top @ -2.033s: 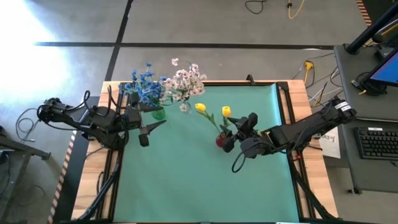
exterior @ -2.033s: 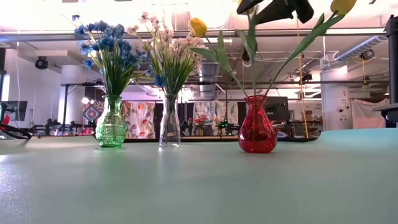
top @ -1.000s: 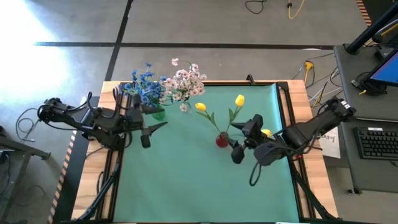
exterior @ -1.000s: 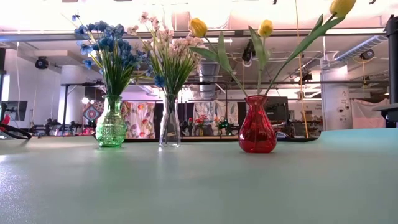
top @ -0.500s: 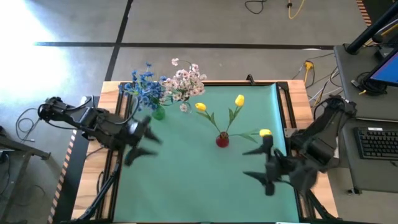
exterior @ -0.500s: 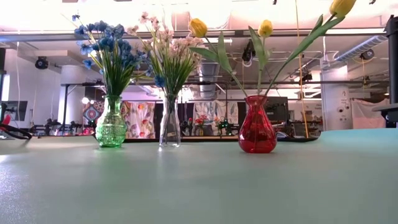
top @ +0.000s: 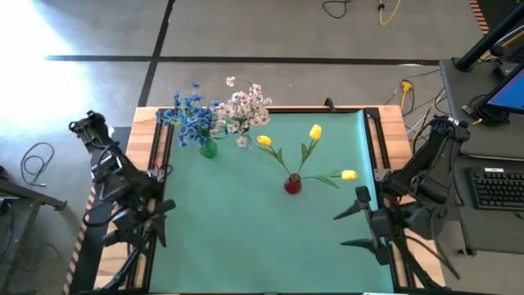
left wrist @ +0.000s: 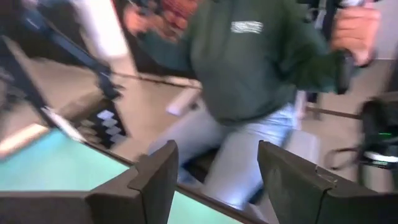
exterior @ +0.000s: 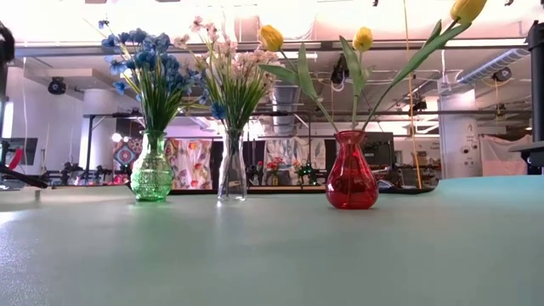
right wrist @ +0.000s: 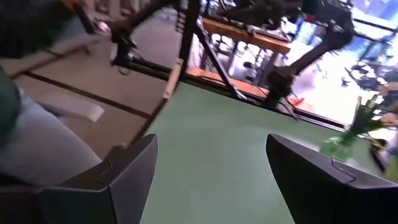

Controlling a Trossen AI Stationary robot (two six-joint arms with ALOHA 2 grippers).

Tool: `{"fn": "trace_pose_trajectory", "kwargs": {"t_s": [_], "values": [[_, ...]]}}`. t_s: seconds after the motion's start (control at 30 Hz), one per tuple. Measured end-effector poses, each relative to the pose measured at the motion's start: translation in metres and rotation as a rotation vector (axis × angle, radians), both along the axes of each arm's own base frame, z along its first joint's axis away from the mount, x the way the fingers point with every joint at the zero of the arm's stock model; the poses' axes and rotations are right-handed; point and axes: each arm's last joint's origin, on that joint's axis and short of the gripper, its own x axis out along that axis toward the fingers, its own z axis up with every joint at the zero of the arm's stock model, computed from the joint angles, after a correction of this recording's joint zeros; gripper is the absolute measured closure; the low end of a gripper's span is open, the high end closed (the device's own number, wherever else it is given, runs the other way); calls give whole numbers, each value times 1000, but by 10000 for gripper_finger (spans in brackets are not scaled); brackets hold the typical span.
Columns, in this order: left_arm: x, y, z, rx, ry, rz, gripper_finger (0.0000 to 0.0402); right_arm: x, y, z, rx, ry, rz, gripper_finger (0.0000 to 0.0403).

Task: Sort flowers into vase by color
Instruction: Return to Home Position

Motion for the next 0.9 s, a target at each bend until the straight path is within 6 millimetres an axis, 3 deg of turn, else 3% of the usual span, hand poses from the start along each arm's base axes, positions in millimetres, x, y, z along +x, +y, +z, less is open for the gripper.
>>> {"fn": "trace_pose_trajectory", "kwargs": {"t_s": [0.3,0.4,0.5,0.67,0.9], "values": [[-11,27,-35,-72,-207,168,196,-19,-31,-38,168,-167,143,110],[-8,36,-49,-99,-188,268,196,-21,-47,-48,213,-219,167,107],[-9,43,-63,-103,-166,247,196,-20,-63,-58,230,-235,156,106],[-15,56,-75,-142,-198,245,196,-25,-82,-65,209,-279,133,104],[-25,67,-96,-187,-253,285,196,-39,-94,-73,194,-346,134,107]]}}
